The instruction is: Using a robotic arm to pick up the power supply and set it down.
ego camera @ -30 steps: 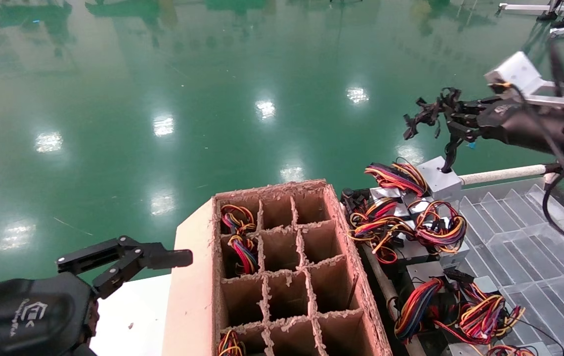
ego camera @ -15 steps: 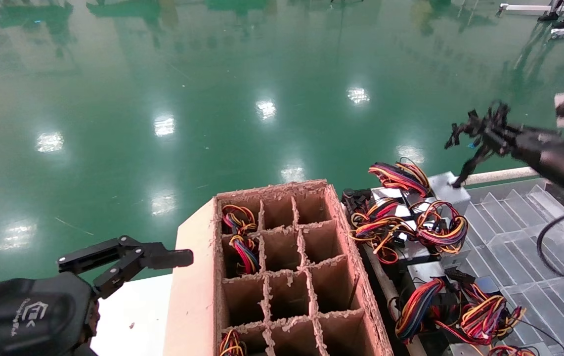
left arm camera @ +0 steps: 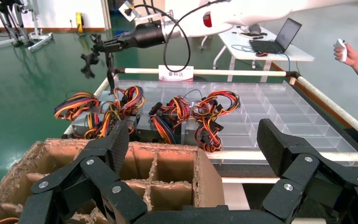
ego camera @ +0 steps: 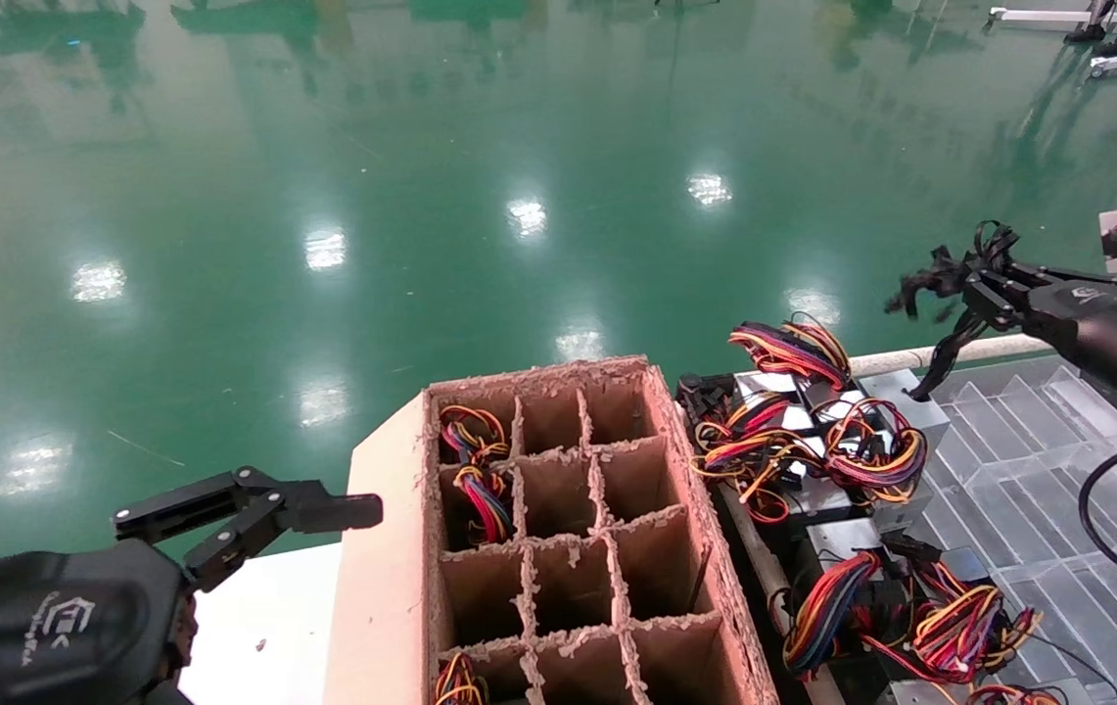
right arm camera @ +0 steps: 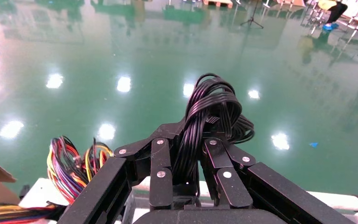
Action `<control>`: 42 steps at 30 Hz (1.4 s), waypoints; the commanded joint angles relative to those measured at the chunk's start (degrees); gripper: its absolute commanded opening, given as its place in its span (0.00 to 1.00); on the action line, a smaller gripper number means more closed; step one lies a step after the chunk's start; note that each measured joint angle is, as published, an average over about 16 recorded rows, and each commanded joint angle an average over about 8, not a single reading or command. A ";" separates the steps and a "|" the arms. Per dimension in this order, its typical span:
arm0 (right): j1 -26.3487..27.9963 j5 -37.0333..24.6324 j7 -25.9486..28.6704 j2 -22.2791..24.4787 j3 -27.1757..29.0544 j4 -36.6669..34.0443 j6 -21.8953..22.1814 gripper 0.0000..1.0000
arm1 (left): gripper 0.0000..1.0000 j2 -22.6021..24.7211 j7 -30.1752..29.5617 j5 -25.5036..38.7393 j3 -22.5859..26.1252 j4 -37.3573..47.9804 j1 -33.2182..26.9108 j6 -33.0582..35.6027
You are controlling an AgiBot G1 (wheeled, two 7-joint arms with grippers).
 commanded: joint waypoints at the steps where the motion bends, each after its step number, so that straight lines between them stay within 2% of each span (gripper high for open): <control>1: -0.27 -0.42 0.09 -0.15 -0.29 0.25 0.44 0.77 | 1.00 0.00 0.00 0.00 0.00 0.00 0.00 0.00; 2: -0.40 -0.40 0.10 -0.21 -0.29 0.34 0.65 0.89 | 1.00 0.00 0.00 0.00 0.00 0.00 0.00 0.00; 3: -0.50 -0.37 0.12 -0.26 -0.28 0.41 0.83 0.98 | 1.00 0.00 0.00 0.00 0.00 0.00 0.00 0.00; 4: -0.59 -0.32 0.14 -0.29 -0.26 0.47 0.93 1.00 | 1.00 0.00 0.00 0.00 0.00 0.01 0.01 -0.01; 42: -0.34 -0.58 0.10 -0.29 -0.39 0.33 0.78 1.00 | 1.00 -0.01 0.01 -0.01 0.00 0.01 0.01 -0.01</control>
